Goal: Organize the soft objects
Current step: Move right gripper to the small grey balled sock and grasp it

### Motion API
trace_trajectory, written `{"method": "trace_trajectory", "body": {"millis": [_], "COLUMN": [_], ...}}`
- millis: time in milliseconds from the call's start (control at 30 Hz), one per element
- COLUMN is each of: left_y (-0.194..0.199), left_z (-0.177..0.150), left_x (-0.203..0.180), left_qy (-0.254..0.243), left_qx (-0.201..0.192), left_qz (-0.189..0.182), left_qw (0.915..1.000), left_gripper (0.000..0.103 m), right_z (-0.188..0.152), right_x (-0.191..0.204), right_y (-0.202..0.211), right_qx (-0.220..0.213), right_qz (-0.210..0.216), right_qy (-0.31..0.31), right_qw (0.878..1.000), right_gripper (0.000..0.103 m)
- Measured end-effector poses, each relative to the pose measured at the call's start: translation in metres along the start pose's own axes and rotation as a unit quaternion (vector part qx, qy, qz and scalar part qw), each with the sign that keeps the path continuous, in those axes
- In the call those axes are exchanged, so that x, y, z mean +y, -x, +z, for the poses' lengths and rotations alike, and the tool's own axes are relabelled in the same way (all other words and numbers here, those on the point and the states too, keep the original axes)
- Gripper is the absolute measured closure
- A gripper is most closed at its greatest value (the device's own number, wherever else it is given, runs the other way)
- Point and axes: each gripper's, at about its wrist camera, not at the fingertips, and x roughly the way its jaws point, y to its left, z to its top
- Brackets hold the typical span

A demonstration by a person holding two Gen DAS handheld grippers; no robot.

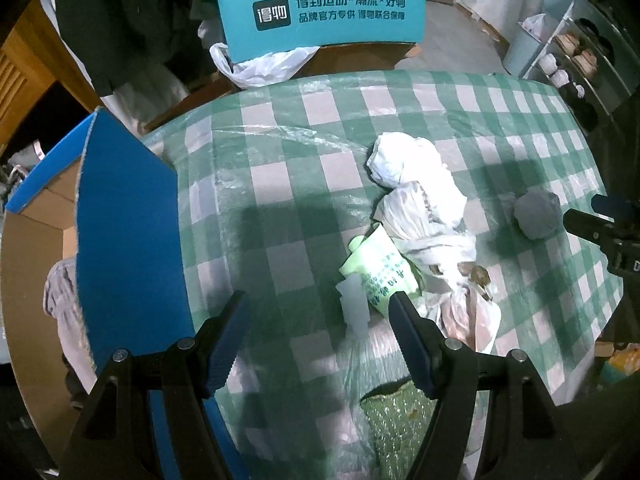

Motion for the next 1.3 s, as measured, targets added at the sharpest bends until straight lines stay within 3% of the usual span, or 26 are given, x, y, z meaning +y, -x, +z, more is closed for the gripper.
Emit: {"method": "trace_trajectory", "body": {"millis": [567,967,1200,1300], "left_y": [-0.023,-0.037,-0.047,-0.051], "left_z": [0.01,0.007,0.006,0.006], "left_x": [0.002,0.0,-0.002,-0.002], "left_qy": [0.0,0.0,-0.003,-0.002], "left_qx": [0.018,0.034,0.045,0.048], "left_qz": [0.001,-0.002,-0.01,-0.013], "left_qw": [0.9998,0.9994,0.9989,0.9988], "left_gripper": [0.031,0.031,0.031,0.031], "right_z": [0.013,0.017,0.019,0.017], "right_x": [-0.021,-0.017,-0.001,0.004], "right_y": [-0.056,-0.081,-0.086,-0.083], "right_qx": [0.055,0.065,0.067,0.063], "right_qz": [0.001,-0.011,-0.004,0.0], "right_qy": [-0.034,-0.028,-0.012,-0.006], "right_qw": [0.998,0.997,0.998,0.998], "right_gripper": [0.026,0.027,0.069,0.074]}}
